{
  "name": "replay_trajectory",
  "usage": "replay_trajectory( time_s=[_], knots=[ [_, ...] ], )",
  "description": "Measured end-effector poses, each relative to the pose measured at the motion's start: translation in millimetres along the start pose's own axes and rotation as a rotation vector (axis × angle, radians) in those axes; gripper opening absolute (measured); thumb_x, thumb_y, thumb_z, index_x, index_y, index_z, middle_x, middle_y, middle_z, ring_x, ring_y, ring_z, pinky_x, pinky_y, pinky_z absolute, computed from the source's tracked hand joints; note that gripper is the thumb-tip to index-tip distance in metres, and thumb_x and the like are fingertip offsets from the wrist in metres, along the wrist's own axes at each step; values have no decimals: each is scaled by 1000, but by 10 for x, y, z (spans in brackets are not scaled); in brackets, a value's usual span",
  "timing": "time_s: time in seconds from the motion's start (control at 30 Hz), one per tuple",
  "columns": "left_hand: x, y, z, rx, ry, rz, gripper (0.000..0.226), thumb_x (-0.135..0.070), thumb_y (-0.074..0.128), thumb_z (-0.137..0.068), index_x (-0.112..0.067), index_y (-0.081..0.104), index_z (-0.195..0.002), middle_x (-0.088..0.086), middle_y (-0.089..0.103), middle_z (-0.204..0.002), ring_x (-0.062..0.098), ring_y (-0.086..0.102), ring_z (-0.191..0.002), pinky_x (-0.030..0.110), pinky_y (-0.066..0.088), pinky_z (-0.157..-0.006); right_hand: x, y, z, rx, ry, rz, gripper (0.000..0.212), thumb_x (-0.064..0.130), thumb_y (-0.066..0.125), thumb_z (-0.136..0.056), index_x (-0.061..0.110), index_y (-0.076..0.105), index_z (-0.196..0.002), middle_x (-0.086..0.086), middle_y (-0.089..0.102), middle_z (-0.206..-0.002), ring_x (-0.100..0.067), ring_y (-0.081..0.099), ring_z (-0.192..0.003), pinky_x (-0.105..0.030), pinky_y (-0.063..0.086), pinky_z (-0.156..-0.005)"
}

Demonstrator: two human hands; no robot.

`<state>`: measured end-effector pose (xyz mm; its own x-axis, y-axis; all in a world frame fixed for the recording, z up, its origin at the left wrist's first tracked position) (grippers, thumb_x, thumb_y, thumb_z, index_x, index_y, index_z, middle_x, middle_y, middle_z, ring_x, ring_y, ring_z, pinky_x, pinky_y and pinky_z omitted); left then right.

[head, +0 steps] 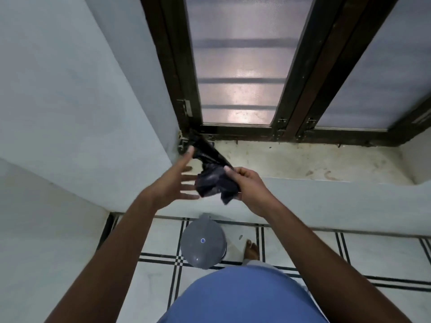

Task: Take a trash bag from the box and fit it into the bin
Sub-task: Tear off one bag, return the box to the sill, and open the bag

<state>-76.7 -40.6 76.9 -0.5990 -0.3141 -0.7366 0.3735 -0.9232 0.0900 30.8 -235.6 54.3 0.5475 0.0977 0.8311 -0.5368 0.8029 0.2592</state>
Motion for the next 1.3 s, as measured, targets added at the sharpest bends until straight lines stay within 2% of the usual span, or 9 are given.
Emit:
replay_trajectory(
  time_s=[0.1, 0.27, 0.4, 0.47, 0.57, 0.73, 0.87, 1.07, 1.3],
  knots=[
    [167, 78, 413, 202, 54, -128, 48, -47, 69, -103, -7, 74, -129, 17, 80, -121, 33, 81, -103, 41, 64, -88, -96, 240, 117, -231, -63, -49, 30, 31, 78, -106, 6, 63, -96, -14, 74, -84, -18, 73, -56, -30, 60, -52],
    [421, -266, 630, -45, 207, 184, 17, -25, 71, -105, -9, 73, -109, -1, 54, -71, 12, 53, -57, 26, 56, -63, -436, 568, 480, -321, 7, 255, 56, 66, 60, -108, 11, 61, -102, -7, 70, -85, -16, 65, -52, -37, 66, -63],
    [637, -448, 872, -128, 203, 112, 17, -30, 68, -105, -16, 76, -99, -3, 41, -63, 15, 40, -56, 28, 45, -60, -637, 770, 967, -450, -284, 623, 74, 74, 65, -100, 23, 51, -151, 3, 60, -145, -15, 67, -115, -36, 57, -99],
    [693, -439, 1047, -110, 197, 74, 28, -37, 71, -103, -19, 79, -84, -3, 42, -58, 16, 41, -54, 29, 45, -60, -653, 924, 1171, -300, -454, 650, 85, 70, 80, -91, 35, 44, -160, 10, 54, -153, -11, 60, -128, -27, 52, -105],
    [782, -437, 1258, -115, 194, -29, 45, -55, 74, -98, -14, 85, -81, 4, 68, -64, 16, 62, -55, 25, 55, -58, -700, 1144, 1383, -32, -435, 662, 83, 60, 94, -82, 44, 55, -154, 16, 69, -139, -3, 69, -122, -20, 56, -98],
    [848, -501, 1385, -129, 203, -129, 69, -85, 59, -90, -18, 66, -75, 1, 58, -72, 21, 58, -70, 34, 51, -72, -840, 1121, 1299, -174, -457, 581, 3, 20, 80, -98, 22, 82, -100, -1, 80, -84, -29, 78, -80, -56, 65, -83],
    [928, -456, 1517, 90, 5, -139, 81, -87, 64, -84, -12, 72, -113, 6, 79, -112, 28, 81, -103, 41, 65, -82, -774, 1036, 1349, -349, -470, 547, 41, 47, 76, -104, 13, 71, -82, 1, 71, -72, -23, 68, -71, -40, 57, -71],
    [886, -289, 1517, 63, 232, 175, 25, -12, 81, -96, -4, 75, -119, 19, 77, -116, 25, 81, -94, 35, 66, -87, -741, 957, 1473, -368, -455, 529, 64, 60, 58, -111, 12, 49, -70, 7, 45, -62, -11, 41, -60, -32, 33, -59],
    [904, -140, 1536, -10, 19, -60, 60, -67, 61, -100, -9, 78, -97, 9, 77, -84, 29, 80, -77, 35, 62, -69, -770, 803, 1572, -439, -388, 510, 67, 60, 44, -116, 18, 66, -68, 4, 64, -59, -7, 56, -59, -31, 44, -60]
  ],
)
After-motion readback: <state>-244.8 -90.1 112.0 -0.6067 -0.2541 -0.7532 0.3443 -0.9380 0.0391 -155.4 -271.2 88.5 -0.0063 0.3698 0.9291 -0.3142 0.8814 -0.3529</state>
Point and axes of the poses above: each hand's wrist, its own z-axis away from the middle knuckle, its own y-axis out of the palm, x = y × z, the point moved 4 cm from there along -z, towards the middle knuckle
